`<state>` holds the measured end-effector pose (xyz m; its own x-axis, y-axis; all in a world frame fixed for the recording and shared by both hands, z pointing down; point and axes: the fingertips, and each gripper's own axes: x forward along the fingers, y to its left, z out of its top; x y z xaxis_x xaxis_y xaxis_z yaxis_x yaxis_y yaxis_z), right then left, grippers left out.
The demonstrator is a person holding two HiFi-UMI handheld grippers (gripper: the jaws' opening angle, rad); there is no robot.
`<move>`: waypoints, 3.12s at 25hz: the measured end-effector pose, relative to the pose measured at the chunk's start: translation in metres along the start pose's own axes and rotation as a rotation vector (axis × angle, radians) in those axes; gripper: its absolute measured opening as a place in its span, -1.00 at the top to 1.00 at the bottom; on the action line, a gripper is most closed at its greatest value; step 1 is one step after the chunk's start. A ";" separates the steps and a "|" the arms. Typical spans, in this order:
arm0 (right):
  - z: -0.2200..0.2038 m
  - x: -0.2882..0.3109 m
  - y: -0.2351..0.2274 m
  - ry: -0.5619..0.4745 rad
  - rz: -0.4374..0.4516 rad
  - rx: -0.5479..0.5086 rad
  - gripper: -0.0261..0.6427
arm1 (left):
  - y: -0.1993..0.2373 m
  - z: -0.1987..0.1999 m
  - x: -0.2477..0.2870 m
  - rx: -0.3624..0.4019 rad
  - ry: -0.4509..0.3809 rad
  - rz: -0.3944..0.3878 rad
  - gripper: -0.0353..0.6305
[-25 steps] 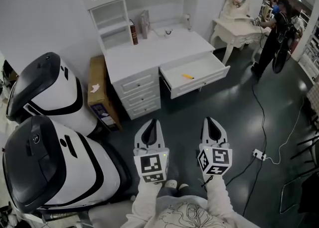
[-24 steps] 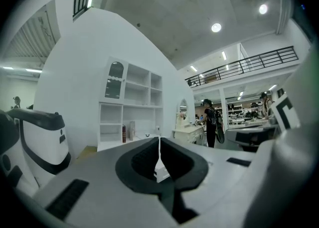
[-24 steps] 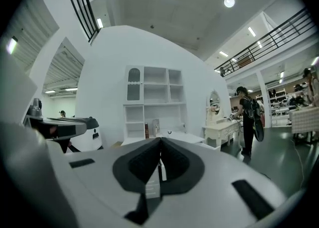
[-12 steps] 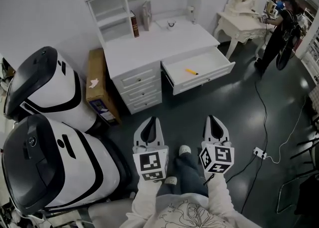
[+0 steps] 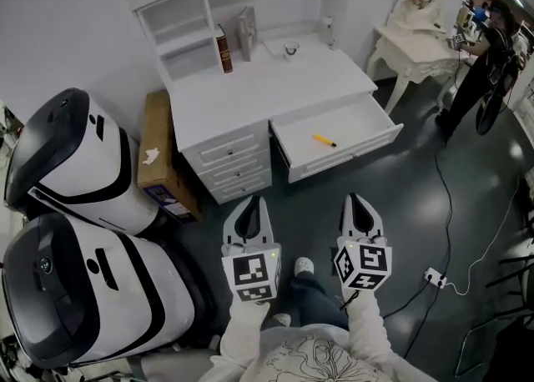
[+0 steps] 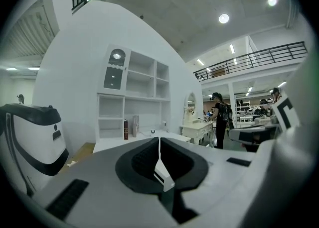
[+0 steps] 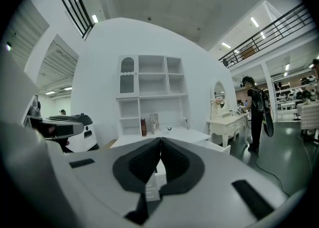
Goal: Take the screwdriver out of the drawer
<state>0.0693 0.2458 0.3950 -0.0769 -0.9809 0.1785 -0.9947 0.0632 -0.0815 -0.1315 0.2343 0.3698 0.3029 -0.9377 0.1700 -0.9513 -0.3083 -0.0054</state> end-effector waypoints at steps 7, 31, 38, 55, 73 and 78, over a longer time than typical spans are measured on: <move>0.033 0.092 -0.039 -0.005 0.055 0.001 0.91 | -0.007 0.030 0.087 0.007 -0.006 0.049 0.86; 0.015 0.269 -0.107 0.111 0.070 -0.023 0.91 | 0.000 0.010 0.273 -0.035 0.095 0.076 0.86; 0.012 0.335 -0.122 0.147 0.042 -0.016 0.91 | 0.017 0.011 0.346 -0.035 0.109 0.042 0.86; -0.041 0.462 -0.122 0.338 -0.001 -0.010 0.73 | 0.062 -0.039 0.477 -0.049 0.258 -0.061 0.86; -0.143 0.508 -0.119 0.626 0.136 -0.114 0.56 | 0.072 -0.109 0.515 -0.086 0.416 -0.059 0.86; -0.178 0.515 -0.118 0.724 0.216 -0.183 0.53 | 0.068 -0.127 0.521 -0.095 0.452 -0.049 0.86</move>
<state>0.1353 -0.2338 0.6706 -0.2330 -0.5830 0.7783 -0.9433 0.3300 -0.0352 -0.0459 -0.2547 0.5833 0.3126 -0.7521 0.5802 -0.9438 -0.3148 0.1005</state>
